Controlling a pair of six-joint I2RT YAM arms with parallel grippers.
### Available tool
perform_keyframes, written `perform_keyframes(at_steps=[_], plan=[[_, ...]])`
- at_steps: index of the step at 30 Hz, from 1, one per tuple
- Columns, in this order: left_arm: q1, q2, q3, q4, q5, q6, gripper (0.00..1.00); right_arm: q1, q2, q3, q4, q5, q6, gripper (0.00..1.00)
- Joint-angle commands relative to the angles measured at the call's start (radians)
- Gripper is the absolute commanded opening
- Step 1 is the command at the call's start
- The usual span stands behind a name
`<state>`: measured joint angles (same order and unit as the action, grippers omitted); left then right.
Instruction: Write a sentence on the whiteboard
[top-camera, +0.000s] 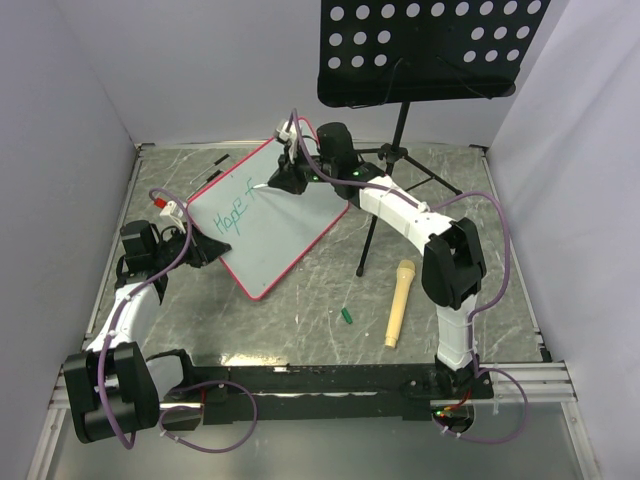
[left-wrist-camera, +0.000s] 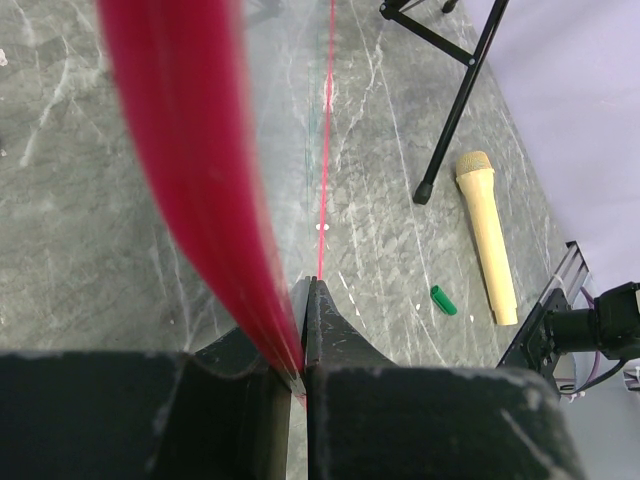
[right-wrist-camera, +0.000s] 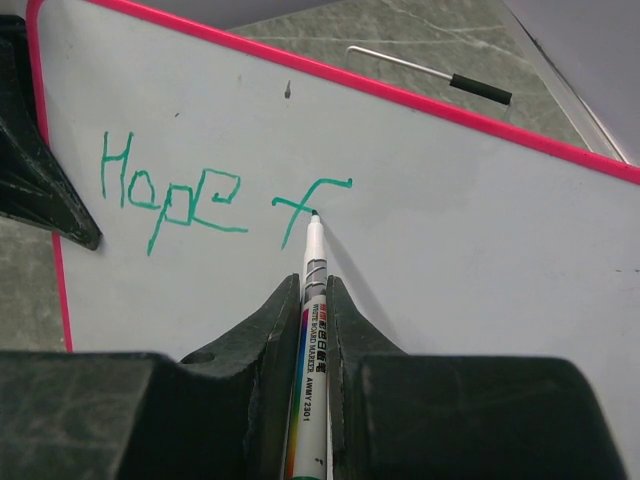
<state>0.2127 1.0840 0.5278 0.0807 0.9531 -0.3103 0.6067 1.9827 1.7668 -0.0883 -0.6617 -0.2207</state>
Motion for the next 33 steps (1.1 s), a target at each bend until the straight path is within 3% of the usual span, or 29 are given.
perform_keyframes(at_steps=[1, 8, 14, 28, 33], plan=[[-0.004, -0.013, 0.049, 0.041, -0.011, 0.066, 0.01, -0.015, -0.056, -0.007, 0.044, -0.016, 0.015, 0.00], [-0.006, -0.016, 0.049, 0.047, -0.013, 0.060, 0.01, -0.051, -0.197, -0.046, 0.079, -0.154, 0.101, 0.00], [-0.004, -0.021, 0.047, 0.047, -0.013, 0.060, 0.01, -0.148, -0.190, -0.010, 0.042, -0.309, 0.113, 0.00], [-0.004, -0.007, 0.052, 0.041, -0.011, 0.063, 0.01, -0.157, -0.171, -0.029, 0.027, -0.348, 0.093, 0.00], [-0.004, -0.004, 0.052, 0.042, -0.005, 0.065, 0.01, -0.104, -0.194, -0.087, 0.035, -0.323, 0.058, 0.00]])
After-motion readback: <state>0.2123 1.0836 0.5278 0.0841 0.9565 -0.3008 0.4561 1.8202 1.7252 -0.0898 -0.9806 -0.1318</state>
